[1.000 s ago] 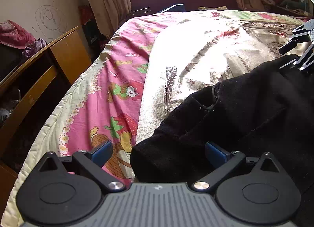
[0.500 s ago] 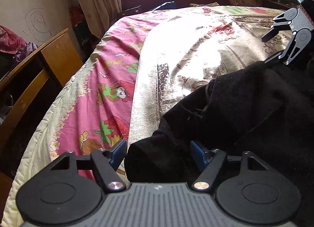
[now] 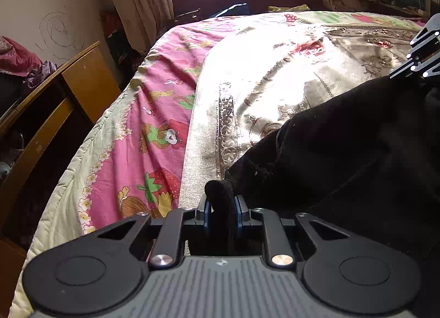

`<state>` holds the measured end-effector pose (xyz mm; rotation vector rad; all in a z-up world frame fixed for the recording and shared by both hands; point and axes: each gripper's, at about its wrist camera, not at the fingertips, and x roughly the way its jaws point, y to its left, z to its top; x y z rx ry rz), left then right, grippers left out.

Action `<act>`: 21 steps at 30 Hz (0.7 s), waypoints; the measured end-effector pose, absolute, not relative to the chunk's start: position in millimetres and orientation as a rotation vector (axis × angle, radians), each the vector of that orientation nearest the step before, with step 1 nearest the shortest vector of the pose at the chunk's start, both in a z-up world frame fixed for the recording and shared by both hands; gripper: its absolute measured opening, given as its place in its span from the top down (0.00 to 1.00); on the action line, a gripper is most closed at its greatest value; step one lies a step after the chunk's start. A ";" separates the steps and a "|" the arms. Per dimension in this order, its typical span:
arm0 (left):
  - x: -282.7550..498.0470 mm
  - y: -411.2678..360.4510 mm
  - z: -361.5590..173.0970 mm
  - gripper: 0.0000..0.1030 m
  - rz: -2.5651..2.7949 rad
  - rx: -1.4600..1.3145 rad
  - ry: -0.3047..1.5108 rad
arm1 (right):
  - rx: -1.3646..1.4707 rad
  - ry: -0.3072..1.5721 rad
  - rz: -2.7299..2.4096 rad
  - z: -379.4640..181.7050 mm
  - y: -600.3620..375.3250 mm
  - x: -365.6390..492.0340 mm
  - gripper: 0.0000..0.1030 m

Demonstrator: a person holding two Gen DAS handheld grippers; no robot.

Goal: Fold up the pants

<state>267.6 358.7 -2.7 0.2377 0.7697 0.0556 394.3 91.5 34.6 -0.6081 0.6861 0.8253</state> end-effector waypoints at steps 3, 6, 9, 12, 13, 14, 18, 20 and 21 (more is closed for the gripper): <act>237.9 360.5 18.1 0.71 0.055 0.200 0.710 | -0.592 0.662 0.849 64.5 69.7 340.6 0.97; 188.9 362.4 39.8 0.71 0.043 0.147 0.646 | -0.569 0.656 0.880 93.4 44.9 269.7 0.97; 122.8 361.4 52.9 0.71 0.045 0.082 0.607 | -0.476 0.712 0.922 112.4 21.7 203.1 0.98; 71.1 357.1 45.2 0.71 0.076 0.040 0.615 | -0.427 0.837 0.978 97.6 15.2 146.2 0.98; 54.4 353.8 35.8 0.71 0.088 0.046 0.627 | -0.429 0.885 0.994 84.6 16.8 131.3 0.98; 43.5 351.5 26.8 0.71 0.096 0.048 0.645 | -0.431 0.918 0.998 72.7 18.5 121.4 0.98; 17.1 346.6 -11.3 0.71 0.139 0.056 0.736 | -0.530 0.973 0.972 21.9 30.0 91.7 0.98; 7.2 346.0 -19.2 0.71 0.149 0.063 0.755 | -0.570 0.935 0.955 20.2 39.0 83.5 0.95; 1.8 345.8 -20.0 0.70 0.154 0.065 0.751 | -0.583 0.901 0.970 23.3 42.6 78.0 0.95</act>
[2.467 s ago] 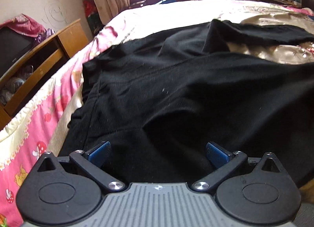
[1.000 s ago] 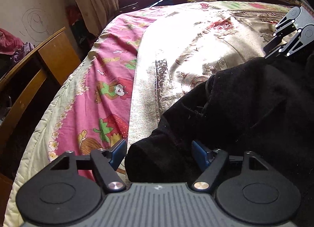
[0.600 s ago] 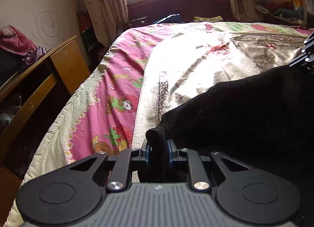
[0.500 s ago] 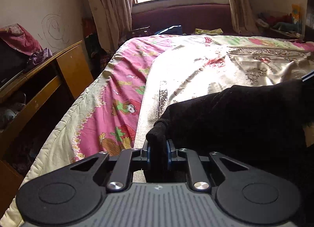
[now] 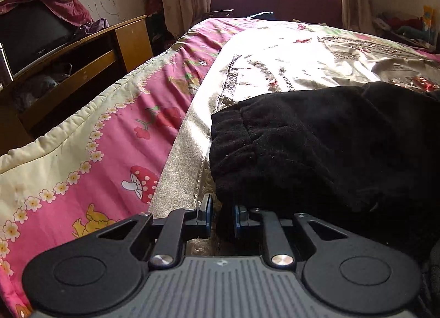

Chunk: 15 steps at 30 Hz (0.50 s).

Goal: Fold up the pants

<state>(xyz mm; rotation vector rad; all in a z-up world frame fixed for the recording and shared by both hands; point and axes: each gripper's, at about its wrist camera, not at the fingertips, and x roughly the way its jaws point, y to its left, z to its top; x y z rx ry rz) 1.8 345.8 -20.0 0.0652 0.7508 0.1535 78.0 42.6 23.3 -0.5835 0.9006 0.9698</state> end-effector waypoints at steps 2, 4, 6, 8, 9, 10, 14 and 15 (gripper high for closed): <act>-8.3 340.9 -17.4 0.66 0.161 0.097 0.729 | -0.624 0.808 0.997 29.3 52.2 65.8 0.91; -11.6 331.9 -15.6 0.57 0.161 0.162 0.703 | -0.677 0.724 1.022 30.4 69.2 56.5 0.73; -10.9 321.9 -16.6 0.47 0.149 0.253 0.680 | -0.705 0.652 1.066 25.9 88.9 52.2 0.68; -8.3 311.7 -20.8 0.40 0.139 0.356 0.657 | -0.714 0.620 1.089 18.9 107.5 51.9 0.67; -6.9 307.1 -23.9 0.38 0.130 0.405 0.650 | -0.715 0.610 1.099 13.8 119.3 50.7 0.67; -4.9 302.6 -27.8 0.38 0.110 0.454 0.641 | -0.718 0.600 1.104 9.2 130.0 50.3 0.66; 2.8 294.3 -37.0 0.38 0.075 0.570 0.610 | -0.710 0.577 1.084 -4.8 161.6 53.6 0.62; 6.2 293.0 -39.1 0.39 0.083 0.600 0.605 | -0.720 0.572 1.064 -11.5 171.1 55.1 0.62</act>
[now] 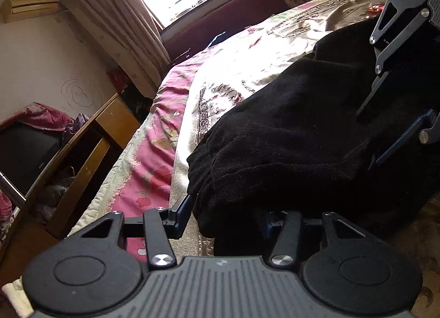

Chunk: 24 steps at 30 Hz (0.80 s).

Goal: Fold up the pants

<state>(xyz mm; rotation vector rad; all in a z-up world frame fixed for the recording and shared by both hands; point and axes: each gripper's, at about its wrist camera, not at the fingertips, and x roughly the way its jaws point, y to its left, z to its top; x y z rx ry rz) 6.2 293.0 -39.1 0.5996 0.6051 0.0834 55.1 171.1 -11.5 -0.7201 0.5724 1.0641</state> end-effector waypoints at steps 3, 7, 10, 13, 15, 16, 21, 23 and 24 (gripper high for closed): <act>14.2 297.2 -38.1 0.59 0.100 0.599 0.602 | -0.759 0.561 1.024 -22.3 186.6 54.5 0.79; -2.4 307.6 -23.7 0.67 0.096 0.552 0.562 | -0.749 0.532 1.042 4.8 174.5 39.9 0.92; -22.0 308.7 -20.8 0.67 0.093 0.526 0.548 | -0.698 0.562 1.084 26.0 159.4 23.0 0.92; -32.9 301.7 -37.4 0.67 0.094 0.558 0.580 | -0.724 0.584 1.096 12.9 159.3 7.3 0.92; -33.1 296.7 -52.2 0.67 0.112 0.611 0.594 | -0.746 0.637 1.066 -10.4 165.6 8.5 0.90; -31.2 294.5 -57.6 0.67 0.122 0.633 0.593 | -0.749 0.673 1.056 -19.1 170.6 11.8 0.89; -23.6 297.1 -52.4 0.60 0.159 0.662 0.605 | -0.698 0.677 1.056 -16.1 176.3 13.7 0.78; -27.6 301.8 -53.8 0.60 0.187 0.703 0.622 | -0.689 0.658 1.065 -9.7 170.2 12.8 0.75; -30.0 304.9 -54.0 0.60 0.206 0.712 0.636 | -0.680 0.649 1.055 -5.5 165.4 13.3 0.75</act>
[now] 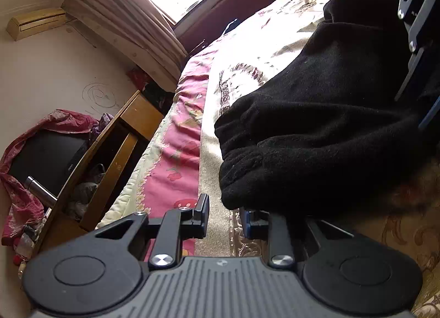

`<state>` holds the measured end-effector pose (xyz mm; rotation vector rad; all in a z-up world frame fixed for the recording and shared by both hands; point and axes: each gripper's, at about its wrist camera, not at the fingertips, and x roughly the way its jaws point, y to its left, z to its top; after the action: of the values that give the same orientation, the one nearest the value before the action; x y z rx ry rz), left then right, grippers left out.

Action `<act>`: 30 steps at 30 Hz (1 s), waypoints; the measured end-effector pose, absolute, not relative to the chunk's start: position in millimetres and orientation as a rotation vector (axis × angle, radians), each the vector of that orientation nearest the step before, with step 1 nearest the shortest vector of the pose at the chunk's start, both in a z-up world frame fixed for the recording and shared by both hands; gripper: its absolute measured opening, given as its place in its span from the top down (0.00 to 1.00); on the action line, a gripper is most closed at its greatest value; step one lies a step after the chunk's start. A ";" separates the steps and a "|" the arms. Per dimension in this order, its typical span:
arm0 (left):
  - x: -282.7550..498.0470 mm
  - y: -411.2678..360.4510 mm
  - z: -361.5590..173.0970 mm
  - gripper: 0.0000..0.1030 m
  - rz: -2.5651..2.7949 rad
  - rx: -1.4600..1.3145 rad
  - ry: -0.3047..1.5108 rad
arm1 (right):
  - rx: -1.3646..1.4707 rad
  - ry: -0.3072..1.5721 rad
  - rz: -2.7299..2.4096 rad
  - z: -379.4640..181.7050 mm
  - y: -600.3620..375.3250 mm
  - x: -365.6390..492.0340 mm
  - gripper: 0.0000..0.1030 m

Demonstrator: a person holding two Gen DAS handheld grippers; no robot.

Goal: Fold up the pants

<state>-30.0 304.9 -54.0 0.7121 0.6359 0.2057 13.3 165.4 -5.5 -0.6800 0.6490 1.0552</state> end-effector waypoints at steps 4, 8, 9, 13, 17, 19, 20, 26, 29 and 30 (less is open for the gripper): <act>-47.1 322.3 -39.4 0.60 0.312 0.624 0.669 | -0.520 0.674 0.982 20.0 123.5 28.0 0.73; -51.4 308.5 -10.9 0.60 0.301 0.542 0.601 | -0.357 0.714 0.813 40.8 71.6 57.5 0.72; -47.6 300.1 -5.7 0.60 0.266 0.516 0.586 | -0.309 0.728 0.746 44.8 53.6 68.7 0.72; -21.3 246.6 -1.9 0.60 0.077 0.437 0.535 | -0.169 0.779 0.472 49.1 -16.9 108.0 0.70; 5.3 182.1 -3.5 0.60 -0.117 0.409 0.476 | -0.002 0.797 0.237 46.6 -95.9 134.1 0.68; 15.8 152.1 -1.6 0.60 -0.206 0.399 0.451 | 0.102 0.792 0.125 41.4 -144.0 147.0 0.66; 22.0 135.0 0.0 0.60 -0.254 0.388 0.442 | 0.141 0.792 0.092 38.2 -159.5 153.0 0.66; 44.6 47.9 -7.9 0.59 -0.448 0.401 0.454 | 0.444 0.746 -0.005 1.8 -251.0 205.8 0.64; 57.7 14.4 -19.2 0.59 -0.490 0.443 0.486 | 0.557 0.731 0.028 -18.8 -270.5 230.5 0.64; 62.4 5.3 -22.8 0.59 -0.492 0.457 0.494 | 0.590 0.735 0.046 -26.1 -273.5 237.3 0.64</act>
<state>62.4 5.3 -22.8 0.4572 0.4940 -0.4916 237.3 -273.5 -26.1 0.5897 0.7345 0.0464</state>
